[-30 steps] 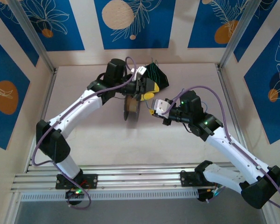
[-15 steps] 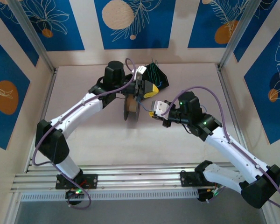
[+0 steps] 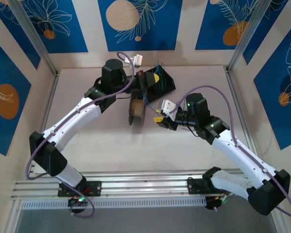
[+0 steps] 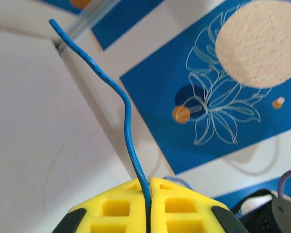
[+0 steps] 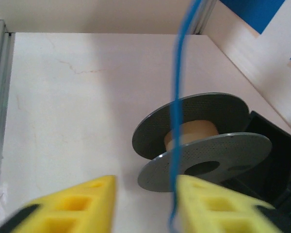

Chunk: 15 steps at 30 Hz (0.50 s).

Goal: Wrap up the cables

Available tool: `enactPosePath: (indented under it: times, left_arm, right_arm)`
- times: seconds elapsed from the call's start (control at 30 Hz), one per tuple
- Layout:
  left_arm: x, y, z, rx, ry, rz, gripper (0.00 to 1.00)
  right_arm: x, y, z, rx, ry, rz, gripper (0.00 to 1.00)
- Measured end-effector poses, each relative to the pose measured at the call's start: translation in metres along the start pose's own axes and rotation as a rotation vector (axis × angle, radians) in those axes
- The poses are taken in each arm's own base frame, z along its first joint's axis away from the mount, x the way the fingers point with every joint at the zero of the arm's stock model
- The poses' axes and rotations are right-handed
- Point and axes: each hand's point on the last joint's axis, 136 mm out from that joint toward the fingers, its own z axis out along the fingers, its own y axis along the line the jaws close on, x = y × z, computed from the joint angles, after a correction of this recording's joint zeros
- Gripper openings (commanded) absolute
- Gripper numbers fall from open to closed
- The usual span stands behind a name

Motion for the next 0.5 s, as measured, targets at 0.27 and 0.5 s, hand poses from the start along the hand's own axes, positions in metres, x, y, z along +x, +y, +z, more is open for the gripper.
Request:
enactPosePath:
  times: [0.27, 0.5]
  left_arm:
    - [-0.007, -0.012, 0.009, 0.013, -0.11, 0.047, 0.0]
    - [-0.001, -0.019, 0.016, 0.028, -0.138, 0.059, 0.0]
  right_arm:
    - [-0.03, -0.022, -0.018, 0.025, -0.092, 0.184, 0.62]
    - [-0.061, -0.045, -0.027, 0.023, -0.198, 0.334, 0.62]
